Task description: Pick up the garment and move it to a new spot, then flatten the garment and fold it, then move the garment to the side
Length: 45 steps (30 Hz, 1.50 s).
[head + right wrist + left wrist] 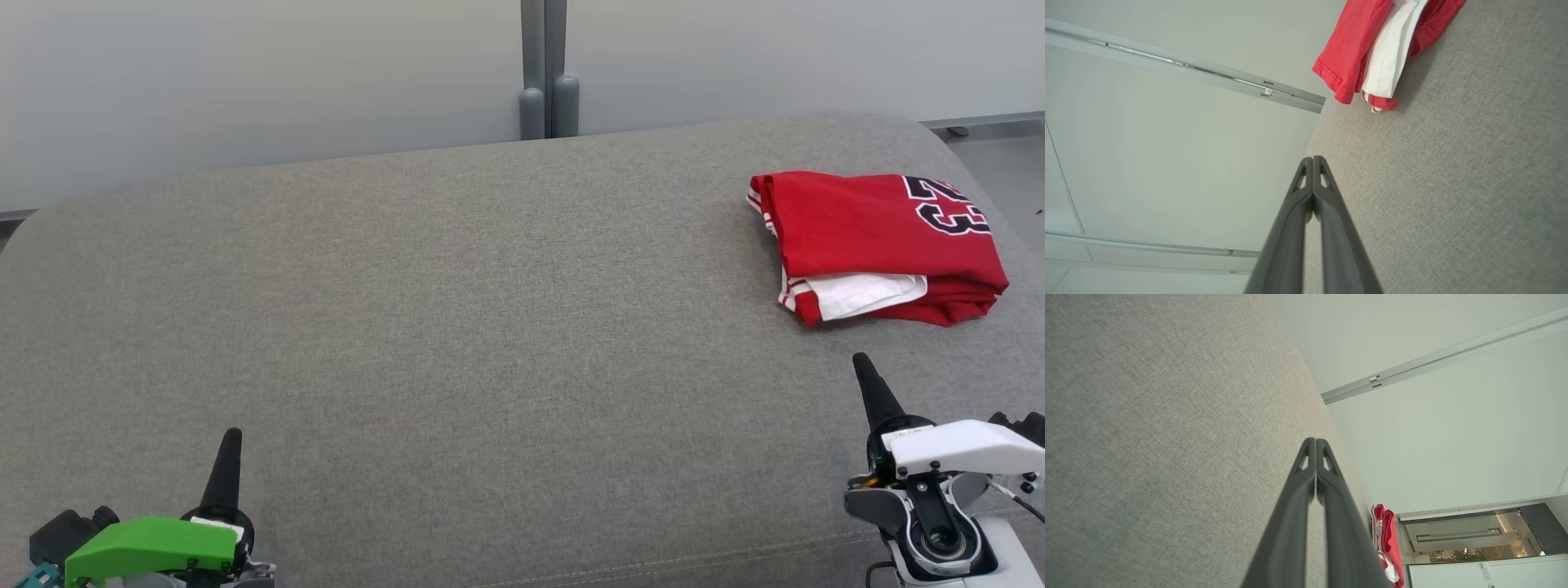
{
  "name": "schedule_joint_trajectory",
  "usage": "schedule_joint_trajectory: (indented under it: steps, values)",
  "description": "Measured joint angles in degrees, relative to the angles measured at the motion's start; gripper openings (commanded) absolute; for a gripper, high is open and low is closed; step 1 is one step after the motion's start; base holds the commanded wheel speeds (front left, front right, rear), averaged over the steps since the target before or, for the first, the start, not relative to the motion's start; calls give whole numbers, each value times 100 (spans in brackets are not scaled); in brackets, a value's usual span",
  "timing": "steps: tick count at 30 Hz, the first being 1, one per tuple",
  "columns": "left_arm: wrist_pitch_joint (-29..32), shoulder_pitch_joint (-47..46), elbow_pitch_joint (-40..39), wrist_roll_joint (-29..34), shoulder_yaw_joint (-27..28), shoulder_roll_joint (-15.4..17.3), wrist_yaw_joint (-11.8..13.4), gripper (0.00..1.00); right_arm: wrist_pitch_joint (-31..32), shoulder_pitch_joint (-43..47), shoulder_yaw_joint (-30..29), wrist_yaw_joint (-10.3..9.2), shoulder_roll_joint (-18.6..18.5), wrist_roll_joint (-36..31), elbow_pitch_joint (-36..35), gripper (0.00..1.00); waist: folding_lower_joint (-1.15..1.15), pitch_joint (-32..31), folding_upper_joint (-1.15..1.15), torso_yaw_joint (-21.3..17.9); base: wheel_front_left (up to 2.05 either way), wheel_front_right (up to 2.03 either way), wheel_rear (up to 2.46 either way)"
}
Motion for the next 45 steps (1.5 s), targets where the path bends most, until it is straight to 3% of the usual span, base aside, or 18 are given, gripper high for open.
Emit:
schedule_joint_trajectory:
  steps: [25, 45]
  values:
    - [430, -397, 248, -1806, 236, 27, -339, 0, 499, -83, -628, 345, 93, 1985, -42, 0, 0, 76, 0, 105, 0, 0, 0]
    - [433, -431, 302, -1828, 248, 29, -381, 0, 503, -99, -654, 367, 100, 2031, -47, 0, 0, 76, 0, 107, 0, 0, 0]
